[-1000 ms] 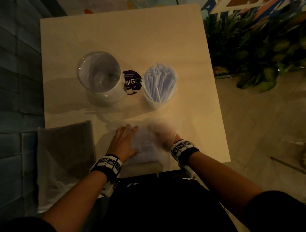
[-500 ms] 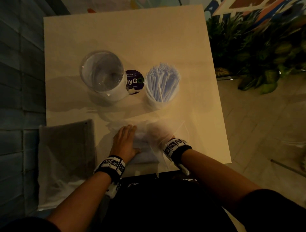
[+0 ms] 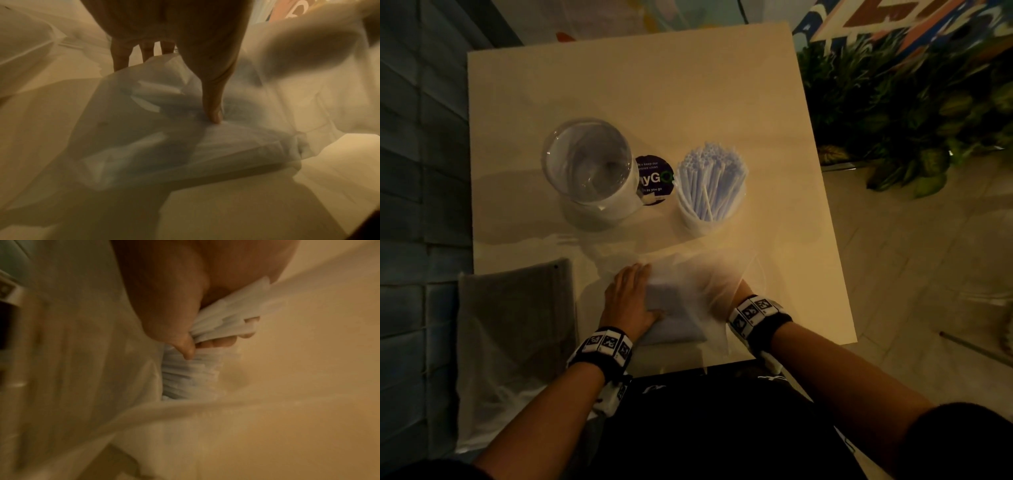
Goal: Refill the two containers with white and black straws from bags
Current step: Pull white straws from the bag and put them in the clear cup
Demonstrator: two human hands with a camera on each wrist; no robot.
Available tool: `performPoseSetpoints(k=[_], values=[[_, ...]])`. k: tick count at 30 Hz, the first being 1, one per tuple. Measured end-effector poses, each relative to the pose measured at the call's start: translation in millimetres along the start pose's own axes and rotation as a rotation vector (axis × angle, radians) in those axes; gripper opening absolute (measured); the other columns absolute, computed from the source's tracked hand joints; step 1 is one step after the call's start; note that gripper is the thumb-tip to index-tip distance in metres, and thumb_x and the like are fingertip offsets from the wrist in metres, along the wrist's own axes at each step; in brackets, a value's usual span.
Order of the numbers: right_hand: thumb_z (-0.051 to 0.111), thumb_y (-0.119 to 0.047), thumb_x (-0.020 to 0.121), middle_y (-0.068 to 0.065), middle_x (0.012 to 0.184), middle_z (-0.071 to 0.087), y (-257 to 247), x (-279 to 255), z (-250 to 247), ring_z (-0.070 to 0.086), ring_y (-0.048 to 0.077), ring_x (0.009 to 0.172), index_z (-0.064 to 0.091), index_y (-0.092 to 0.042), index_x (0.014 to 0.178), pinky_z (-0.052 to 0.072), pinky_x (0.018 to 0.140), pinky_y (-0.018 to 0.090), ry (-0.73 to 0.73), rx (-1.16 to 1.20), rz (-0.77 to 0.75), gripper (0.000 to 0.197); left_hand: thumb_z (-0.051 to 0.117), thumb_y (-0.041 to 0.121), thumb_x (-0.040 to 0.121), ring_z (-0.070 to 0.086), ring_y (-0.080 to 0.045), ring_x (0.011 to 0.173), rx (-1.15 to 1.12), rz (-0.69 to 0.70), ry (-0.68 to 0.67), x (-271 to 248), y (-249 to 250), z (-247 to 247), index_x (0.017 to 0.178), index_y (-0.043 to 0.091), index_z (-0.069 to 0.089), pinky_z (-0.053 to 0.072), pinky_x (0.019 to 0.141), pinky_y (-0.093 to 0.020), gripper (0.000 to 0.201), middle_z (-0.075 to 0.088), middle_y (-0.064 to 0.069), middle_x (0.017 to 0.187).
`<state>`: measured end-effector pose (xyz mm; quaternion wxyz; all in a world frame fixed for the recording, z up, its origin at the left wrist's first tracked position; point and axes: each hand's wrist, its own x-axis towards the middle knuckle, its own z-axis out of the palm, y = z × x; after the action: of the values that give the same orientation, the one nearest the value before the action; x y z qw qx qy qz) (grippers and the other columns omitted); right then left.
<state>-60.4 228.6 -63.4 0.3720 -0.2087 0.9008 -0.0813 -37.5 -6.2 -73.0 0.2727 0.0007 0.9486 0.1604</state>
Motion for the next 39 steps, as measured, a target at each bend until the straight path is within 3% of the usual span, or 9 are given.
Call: performPoseSetpoints(k=[2, 4, 7, 13, 23, 27, 32, 35, 39], values=[[0.058, -0.020, 0.097, 0.009, 0.141, 0.056, 1.1, -8.1, -16.4, 0.047, 0.023, 0.137, 0.056, -0.008, 0.136, 0.032, 0.114, 0.031, -0.036, 0.074, 0.048, 0.041, 0.078, 0.046, 0.071, 0.019, -0.027, 0.144, 0.004, -0.031, 0.001, 2.5, -2.5, -3.2, 0.153, 0.024, 0.020, 0.026, 0.115, -0.048, 0.103, 0.023, -0.004, 0.158], [0.057, -0.020, 0.095, 0.012, 0.119, 0.067, 0.6, -16.0, -24.3, 0.063, 0.031, 0.114, 0.065, -0.008, 0.119, 0.048, 0.092, 0.037, -0.048, 0.084, 0.070, 0.028, 0.077, 0.046, 0.070, 0.022, -0.029, 0.142, 0.016, -0.058, 0.015, 5.7, -5.7, -5.4, 0.153, 0.022, 0.021, 0.029, 0.113, -0.048, 0.103, 0.025, -0.006, 0.156], [0.050, -0.017, 0.097, 0.012, 0.104, 0.068, 14.9, -37.8, -23.7, 0.066, 0.033, 0.094, 0.054, -0.010, 0.123, 0.044, 0.070, 0.035, -0.034, 0.116, 0.137, 0.027, 0.076, 0.046, 0.072, 0.023, -0.030, 0.141, 0.030, -0.084, 0.030, 8.9, -8.5, -8.1, 0.152, 0.020, 0.023, 0.030, 0.112, -0.049, 0.099, 0.027, -0.007, 0.155], [0.052, -0.047, 0.098, -0.001, 0.082, 0.062, 65.5, -84.6, -21.3, 0.060, 0.022, 0.074, 0.061, -0.024, 0.097, 0.049, 0.066, 0.034, 0.069, 0.298, 0.334, 0.025, 0.076, 0.052, 0.069, 0.027, -0.030, 0.139, 0.049, -0.083, 0.050, 11.4, -11.2, -6.0, 0.150, 0.020, 0.028, 0.032, 0.110, -0.049, 0.099, 0.031, -0.007, 0.153], [0.064, -0.028, 0.094, 0.001, 0.069, 0.066, 132.6, -151.1, -9.7, 0.063, 0.021, 0.062, 0.066, -0.021, 0.079, 0.057, 0.066, 0.044, 0.120, 0.428, 0.525, 0.016, 0.075, 0.053, 0.069, 0.027, -0.030, 0.140, 0.119, -0.024, 0.033, 13.9, 2.9, -1.3, 0.151, 0.020, 0.026, 0.031, 0.112, -0.046, 0.100, 0.030, -0.006, 0.154], [0.067, -0.018, 0.093, -0.001, 0.059, 0.062, 149.9, -172.6, -8.7, 0.060, 0.020, 0.054, 0.061, -0.026, 0.066, 0.048, 0.055, 0.038, 0.175, 0.514, 0.573, 0.028, 0.074, 0.054, 0.070, 0.026, -0.030, 0.140, 0.106, -0.054, 0.021, 14.3, 2.4, -6.2, 0.150, 0.020, 0.027, 0.029, 0.113, -0.045, 0.099, 0.030, -0.006, 0.155], [0.069, -0.013, 0.091, -0.001, 0.054, 0.059, 130.9, -160.5, -34.2, 0.056, 0.018, 0.048, 0.059, -0.025, 0.065, 0.045, 0.049, 0.035, 0.323, 0.512, 0.414, 0.030, 0.075, 0.063, 0.063, 0.031, -0.026, 0.138, 0.128, -0.030, -0.005, 8.1, 20.8, -31.4, 0.150, 0.026, 0.027, 0.022, 0.114, -0.046, 0.106, 0.035, -0.001, 0.152], [0.069, -0.018, 0.088, 0.001, 0.061, 0.065, 100.7, -137.1, -50.3, 0.059, 0.024, 0.053, 0.066, -0.018, 0.076, 0.049, 0.054, 0.039, 0.384, 0.453, 0.237, 0.012, 0.078, 0.054, 0.071, 0.049, -0.018, 0.127, -0.352, 0.091, 0.128, -2.6, 51.3, -65.6, 0.140, 0.025, 0.044, 0.040, 0.107, -0.043, 0.083, 0.052, 0.002, 0.139], [0.065, -0.030, 0.082, 0.007, 0.064, 0.065, 54.3, -102.2, -70.4, 0.062, 0.035, 0.060, 0.062, -0.021, 0.077, 0.040, 0.055, 0.033, 0.360, 0.316, 0.032, 0.011, 0.044, 0.049, 0.094, 0.059, -0.017, 0.120, -1.122, 0.242, 0.212, -28.9, 97.7, -120.4, 0.132, 0.021, 0.052, 0.046, 0.102, -0.039, 0.048, 0.064, 0.000, 0.127]])
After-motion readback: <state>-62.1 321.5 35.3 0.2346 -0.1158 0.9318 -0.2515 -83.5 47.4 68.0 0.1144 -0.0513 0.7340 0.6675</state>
